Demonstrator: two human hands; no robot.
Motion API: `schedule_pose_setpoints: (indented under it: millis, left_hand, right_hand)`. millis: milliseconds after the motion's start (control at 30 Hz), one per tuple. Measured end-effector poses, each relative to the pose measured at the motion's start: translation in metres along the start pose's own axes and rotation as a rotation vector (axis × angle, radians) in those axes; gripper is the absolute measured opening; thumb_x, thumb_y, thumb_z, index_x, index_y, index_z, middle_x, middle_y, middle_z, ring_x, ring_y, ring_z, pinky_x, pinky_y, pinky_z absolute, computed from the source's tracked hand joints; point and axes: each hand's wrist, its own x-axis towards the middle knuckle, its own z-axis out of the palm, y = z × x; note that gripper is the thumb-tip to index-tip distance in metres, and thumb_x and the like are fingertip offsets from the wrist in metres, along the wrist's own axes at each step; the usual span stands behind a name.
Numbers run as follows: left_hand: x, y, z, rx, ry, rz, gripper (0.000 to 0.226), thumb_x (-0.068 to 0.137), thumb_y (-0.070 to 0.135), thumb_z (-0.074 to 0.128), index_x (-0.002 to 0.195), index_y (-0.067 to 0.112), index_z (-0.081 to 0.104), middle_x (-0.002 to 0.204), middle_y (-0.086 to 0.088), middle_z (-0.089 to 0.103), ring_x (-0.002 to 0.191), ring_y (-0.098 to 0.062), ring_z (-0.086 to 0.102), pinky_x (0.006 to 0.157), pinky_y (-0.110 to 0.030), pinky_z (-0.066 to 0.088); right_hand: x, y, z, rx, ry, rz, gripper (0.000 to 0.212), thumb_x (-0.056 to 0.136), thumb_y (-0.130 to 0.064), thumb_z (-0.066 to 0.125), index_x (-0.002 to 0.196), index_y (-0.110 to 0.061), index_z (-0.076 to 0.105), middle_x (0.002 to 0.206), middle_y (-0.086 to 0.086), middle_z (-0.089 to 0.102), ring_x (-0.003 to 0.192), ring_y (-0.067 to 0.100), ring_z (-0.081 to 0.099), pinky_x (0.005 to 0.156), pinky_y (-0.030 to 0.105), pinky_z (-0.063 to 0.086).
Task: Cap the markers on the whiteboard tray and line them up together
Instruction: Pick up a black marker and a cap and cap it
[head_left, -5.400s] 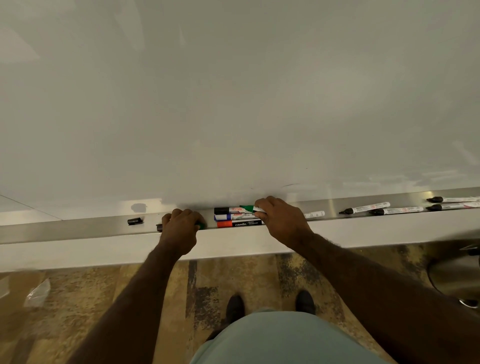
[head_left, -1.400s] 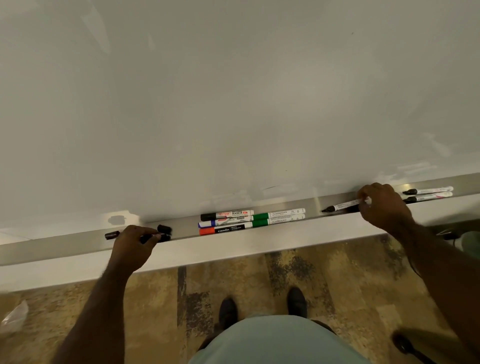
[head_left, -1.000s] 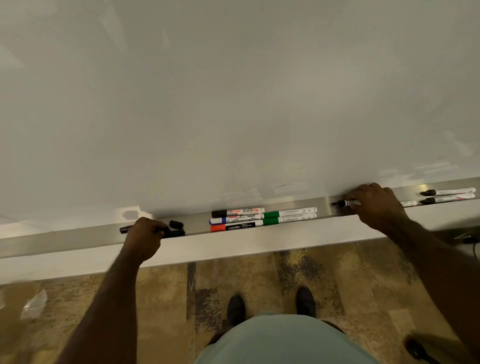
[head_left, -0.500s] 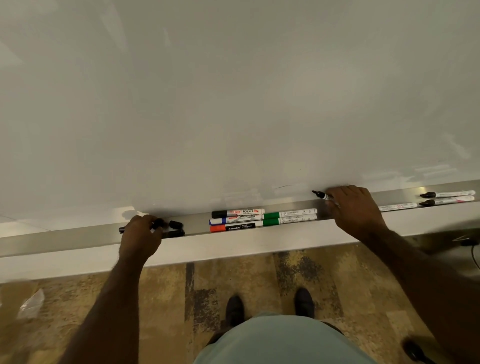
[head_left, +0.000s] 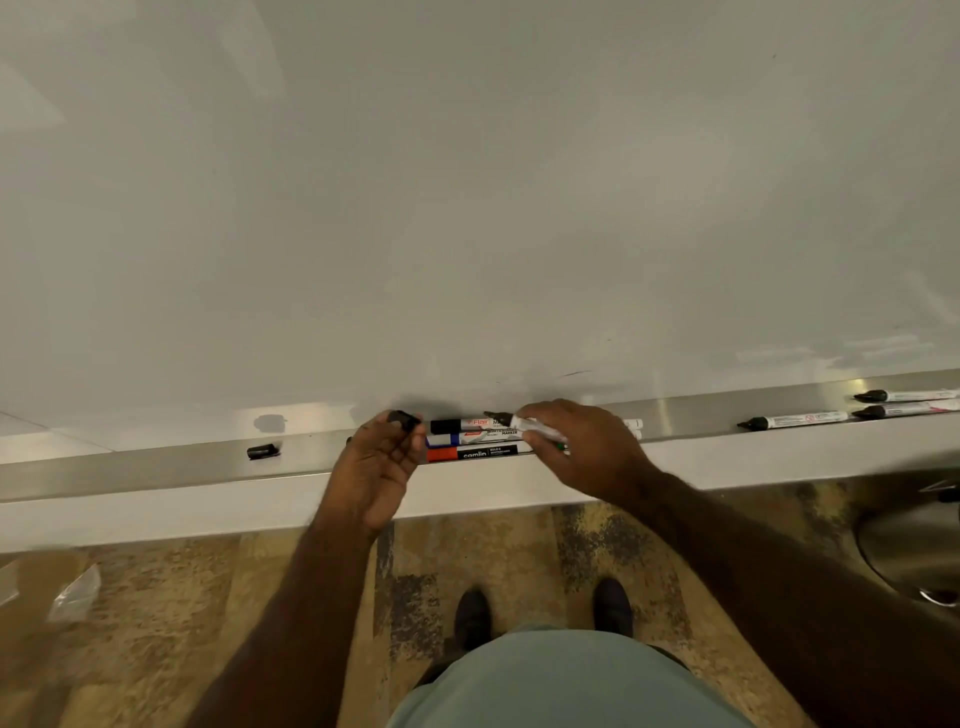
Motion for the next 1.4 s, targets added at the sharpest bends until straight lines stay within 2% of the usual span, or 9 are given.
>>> schedule_pose_setpoints:
  millis: [267,400,533,767,1000,1167,1233,1300,1400]
  left_hand:
    - [-0.004,-0.013,0.022,-0.023,0.009,-0.045,0.015,0.088,-0.003,0.050,0.087,0.006,0.063,0.088,-0.017,0.071,0.073,-0.021,0.070,0.067,-0.024,0.059]
    - [-0.005,-0.016,0.027,0.044,0.009,-0.036,0.013,0.088,-0.002,0.053,0.089,0.005,0.064,0.088,-0.015,0.070,0.072,-0.019,0.069,0.064,-0.023,0.058]
    - [-0.005,-0.021,0.029,0.079,0.008,-0.030,0.017,0.087,-0.001,0.056,0.103,0.003,0.058,0.092,-0.015,0.067,0.076,-0.019,0.068,0.067,-0.023,0.058]
    - [-0.010,-0.031,0.036,0.162,0.005,0.068,0.016,0.085,-0.008,0.056,0.083,0.007,0.059,0.079,-0.011,0.073,0.074,-0.020,0.070,0.068,-0.025,0.058]
    - [-0.014,-0.041,0.046,0.166,0.025,0.090,0.016,0.086,-0.007,0.055,0.080,0.007,0.057,0.079,-0.012,0.071,0.070,-0.021,0.068,0.067,-0.027,0.057]
    - [-0.012,-0.038,0.049,0.272,-0.007,0.110,0.011,0.085,-0.005,0.060,0.084,0.005,0.059,0.084,-0.016,0.071,0.074,-0.024,0.069,0.069,-0.029,0.057]
    - [-0.007,-0.030,0.053,0.417,-0.023,0.130,0.009,0.084,0.000,0.064,0.090,0.006,0.062,0.088,-0.016,0.072,0.081,-0.027,0.071,0.074,-0.031,0.057]
    - [-0.002,-0.025,0.053,0.574,0.018,0.158,0.015,0.082,0.012,0.069,0.096,0.011,0.065,0.089,-0.011,0.074,0.086,-0.026,0.072,0.077,-0.034,0.058]
    - [0.003,-0.023,0.039,0.742,0.205,0.252,0.015,0.081,0.024,0.070,0.094,0.022,0.063,0.094,-0.007,0.073,0.087,-0.021,0.071,0.075,-0.033,0.058]
  right_hand:
    - [0.003,-0.031,0.015,0.111,0.037,-0.033,0.036,0.091,-0.043,0.048,0.122,-0.029,0.057,0.109,-0.006,0.069,0.091,0.013,0.061,0.073,0.024,0.045]
    - [0.006,-0.034,0.015,0.108,0.030,-0.018,0.035,0.091,-0.042,0.049,0.122,-0.028,0.058,0.109,-0.004,0.068,0.092,0.015,0.061,0.076,0.030,0.049]
    - [0.008,-0.035,0.014,0.094,0.041,-0.021,0.033,0.090,-0.042,0.049,0.120,-0.029,0.058,0.106,-0.004,0.068,0.090,0.018,0.062,0.075,0.034,0.051]
    - [0.002,-0.037,0.018,0.131,0.102,-0.028,0.029,0.087,-0.032,0.057,0.114,-0.023,0.063,0.103,-0.002,0.070,0.089,0.018,0.063,0.075,0.030,0.051]
    - [-0.001,-0.038,0.015,0.224,0.138,0.008,0.012,0.083,-0.025,0.061,0.093,-0.021,0.067,0.071,-0.009,0.063,0.059,0.005,0.049,0.055,0.018,0.033]
    - [-0.003,-0.031,0.013,0.390,0.096,0.150,0.016,0.083,-0.034,0.059,0.096,-0.027,0.065,0.061,-0.018,0.059,0.055,0.004,0.055,0.044,0.012,0.035]
    - [-0.001,-0.022,0.009,0.281,0.087,0.139,0.019,0.083,-0.040,0.053,0.099,-0.031,0.061,0.067,-0.018,0.061,0.057,0.004,0.054,0.047,0.014,0.034]
    - [0.000,-0.008,0.005,0.033,0.084,0.059,0.020,0.085,-0.038,0.050,0.102,-0.031,0.058,0.082,-0.014,0.064,0.068,0.004,0.051,0.058,0.024,0.041]
    - [-0.001,0.022,0.001,-0.392,0.100,-0.050,0.024,0.086,-0.030,0.053,0.108,-0.021,0.060,0.096,0.000,0.065,0.086,0.020,0.055,0.077,0.037,0.044]
